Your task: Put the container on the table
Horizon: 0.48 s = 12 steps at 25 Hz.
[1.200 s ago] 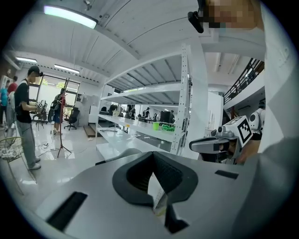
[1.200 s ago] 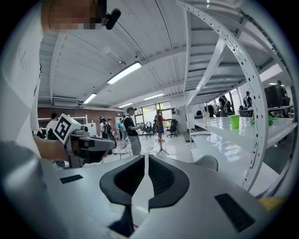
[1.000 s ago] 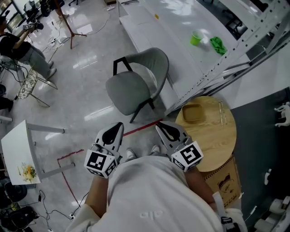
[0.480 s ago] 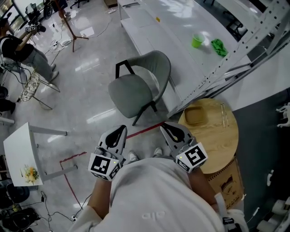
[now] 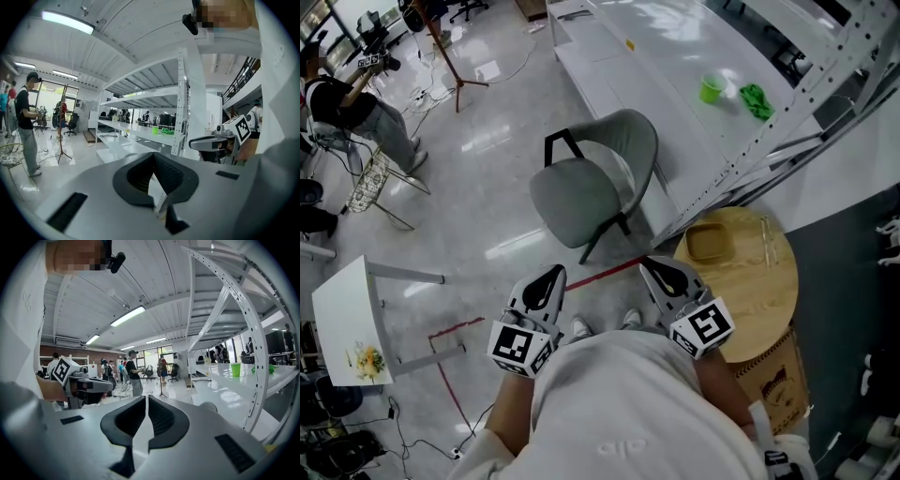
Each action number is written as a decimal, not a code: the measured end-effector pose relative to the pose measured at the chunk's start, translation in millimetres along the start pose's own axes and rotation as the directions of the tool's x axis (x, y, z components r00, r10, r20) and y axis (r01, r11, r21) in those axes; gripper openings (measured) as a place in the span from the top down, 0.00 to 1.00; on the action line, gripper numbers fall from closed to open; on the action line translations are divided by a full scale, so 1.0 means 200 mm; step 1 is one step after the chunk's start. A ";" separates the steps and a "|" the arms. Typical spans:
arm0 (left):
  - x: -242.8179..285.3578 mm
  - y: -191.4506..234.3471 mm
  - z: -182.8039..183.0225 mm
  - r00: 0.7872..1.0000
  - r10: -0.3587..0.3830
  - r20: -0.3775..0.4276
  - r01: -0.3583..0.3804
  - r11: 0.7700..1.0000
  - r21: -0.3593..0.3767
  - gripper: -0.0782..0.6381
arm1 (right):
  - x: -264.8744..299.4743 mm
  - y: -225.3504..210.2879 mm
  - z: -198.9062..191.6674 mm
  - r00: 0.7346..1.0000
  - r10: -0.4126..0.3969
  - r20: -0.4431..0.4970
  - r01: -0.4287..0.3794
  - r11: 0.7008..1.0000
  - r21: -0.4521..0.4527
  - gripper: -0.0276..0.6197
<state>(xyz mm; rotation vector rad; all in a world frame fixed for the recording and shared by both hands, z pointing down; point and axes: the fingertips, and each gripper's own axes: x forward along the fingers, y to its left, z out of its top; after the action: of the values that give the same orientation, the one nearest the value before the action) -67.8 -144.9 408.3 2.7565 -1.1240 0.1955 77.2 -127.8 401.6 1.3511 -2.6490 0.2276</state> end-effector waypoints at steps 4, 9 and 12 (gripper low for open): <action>0.00 0.00 -0.01 1.000 0.002 -0.004 -0.002 1.000 -0.006 0.87 | -0.01 0.00 -0.01 1.000 -0.003 -0.010 0.003 1.000 0.004 0.89; 0.00 -0.02 -0.01 1.000 -0.007 -0.011 0.007 1.000 -0.005 0.87 | -0.03 0.00 -0.01 1.000 -0.010 -0.010 0.010 1.000 0.006 0.89; 0.02 -0.03 -0.02 1.000 -0.007 -0.015 0.007 1.000 -0.005 0.87 | -0.04 -0.02 -0.02 1.000 -0.014 -0.012 0.014 1.000 0.010 0.89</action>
<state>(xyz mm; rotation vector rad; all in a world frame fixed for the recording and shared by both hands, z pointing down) -60.3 -143.0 412.0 2.7498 -1.1090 0.2111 86.1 -122.6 404.9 1.3670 -2.6314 0.2465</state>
